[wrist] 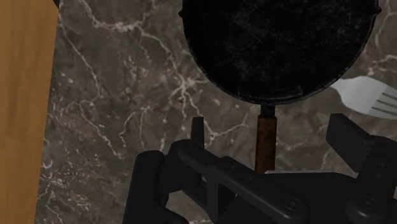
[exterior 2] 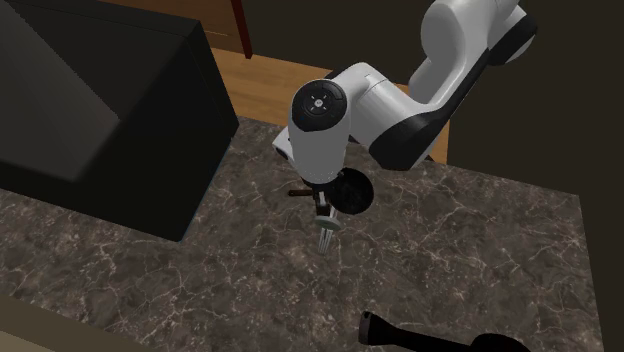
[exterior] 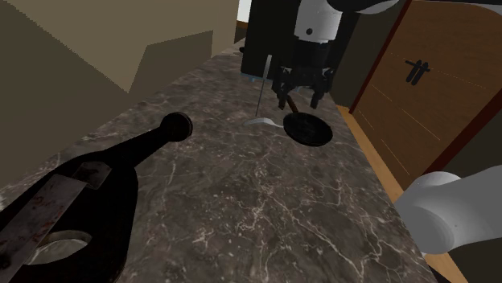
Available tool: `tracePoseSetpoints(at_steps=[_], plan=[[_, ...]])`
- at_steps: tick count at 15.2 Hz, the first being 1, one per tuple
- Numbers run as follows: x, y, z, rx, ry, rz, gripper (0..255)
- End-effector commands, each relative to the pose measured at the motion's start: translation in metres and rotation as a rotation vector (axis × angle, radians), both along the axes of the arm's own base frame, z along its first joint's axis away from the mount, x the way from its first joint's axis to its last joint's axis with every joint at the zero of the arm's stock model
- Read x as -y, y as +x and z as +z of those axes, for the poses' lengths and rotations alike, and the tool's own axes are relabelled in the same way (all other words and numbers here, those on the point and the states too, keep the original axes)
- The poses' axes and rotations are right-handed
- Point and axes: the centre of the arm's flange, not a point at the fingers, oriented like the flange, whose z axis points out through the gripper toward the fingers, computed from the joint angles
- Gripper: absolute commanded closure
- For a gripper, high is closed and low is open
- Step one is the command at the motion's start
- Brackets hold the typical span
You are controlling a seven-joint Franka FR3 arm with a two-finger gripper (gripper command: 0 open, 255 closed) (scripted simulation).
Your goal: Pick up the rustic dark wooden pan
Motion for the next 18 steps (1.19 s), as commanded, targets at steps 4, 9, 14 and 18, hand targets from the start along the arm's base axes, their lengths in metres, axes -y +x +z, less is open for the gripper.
tracePoseSetpoints(at_steps=[4,9,14,18], plan=[[-0.001,0.0,-0.012,0.001,0.0,-0.001,255],[-0.001,0.0,-0.012,0.001,0.0,-0.001,255],[-0.002,0.0,-0.008,0.001,0.0,-0.001,255],[-0.002,0.0,0.013,0.001,0.0,-0.001,255]])
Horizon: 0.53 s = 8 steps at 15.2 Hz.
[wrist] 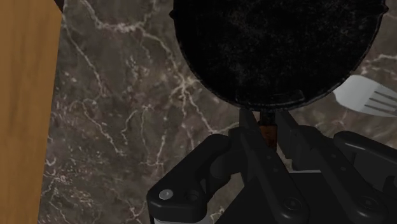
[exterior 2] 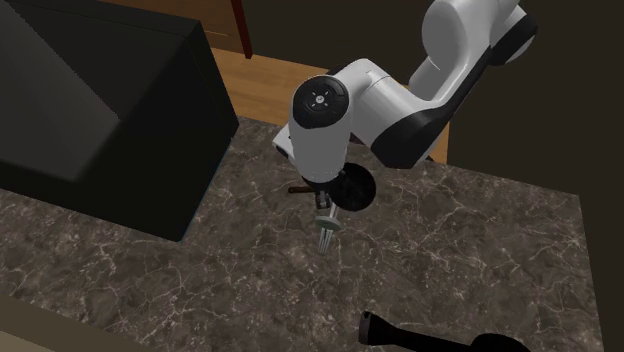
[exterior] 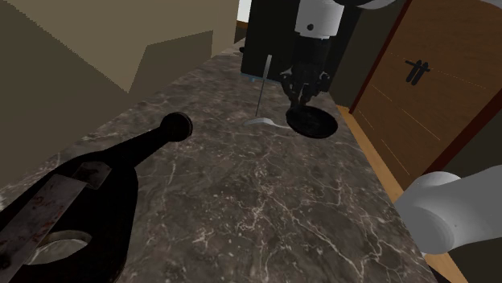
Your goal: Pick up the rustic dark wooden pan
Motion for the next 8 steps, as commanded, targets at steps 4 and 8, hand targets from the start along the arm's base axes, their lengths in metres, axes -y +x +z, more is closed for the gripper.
tracePoseSetpoints(at_steps=[4,8], plan=[[0.0,0.0,0.026,0.0,0.0,0.0,255],[0.0,0.0,0.048,0.0,0.0,0.0,255]])
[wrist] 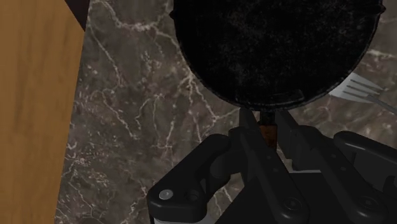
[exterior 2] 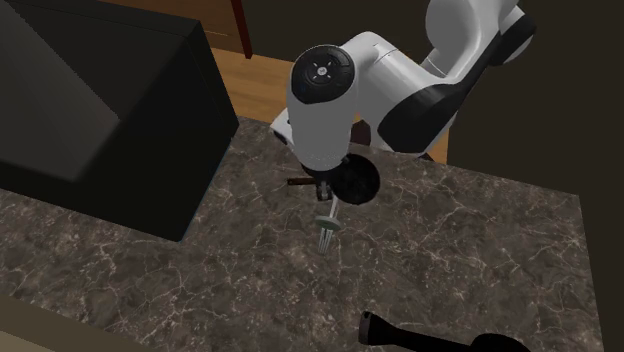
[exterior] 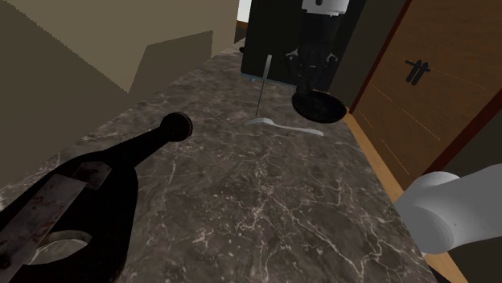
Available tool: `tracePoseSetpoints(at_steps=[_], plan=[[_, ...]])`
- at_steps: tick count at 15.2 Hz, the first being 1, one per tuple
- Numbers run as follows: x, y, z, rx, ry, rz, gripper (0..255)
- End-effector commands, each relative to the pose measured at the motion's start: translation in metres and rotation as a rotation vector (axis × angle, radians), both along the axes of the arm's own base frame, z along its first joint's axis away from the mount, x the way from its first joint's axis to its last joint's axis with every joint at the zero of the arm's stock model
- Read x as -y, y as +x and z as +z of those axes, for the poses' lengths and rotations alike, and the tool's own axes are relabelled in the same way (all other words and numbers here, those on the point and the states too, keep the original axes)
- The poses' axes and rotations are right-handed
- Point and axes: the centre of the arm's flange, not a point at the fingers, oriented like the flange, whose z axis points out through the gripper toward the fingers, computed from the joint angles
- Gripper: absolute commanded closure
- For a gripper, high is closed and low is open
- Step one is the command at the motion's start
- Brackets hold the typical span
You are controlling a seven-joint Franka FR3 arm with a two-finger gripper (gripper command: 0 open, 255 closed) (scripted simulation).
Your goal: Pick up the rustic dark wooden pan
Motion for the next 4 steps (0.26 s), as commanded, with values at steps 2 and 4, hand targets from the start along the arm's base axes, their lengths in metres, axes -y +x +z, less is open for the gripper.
tracePoseSetpoints(at_steps=[2,4], plan=[[-0.0002,0.0015,0.0164,0.0,0.0,0.0,255],[-0.0002,0.0015,0.0172,0.0,0.0,0.0,255]])
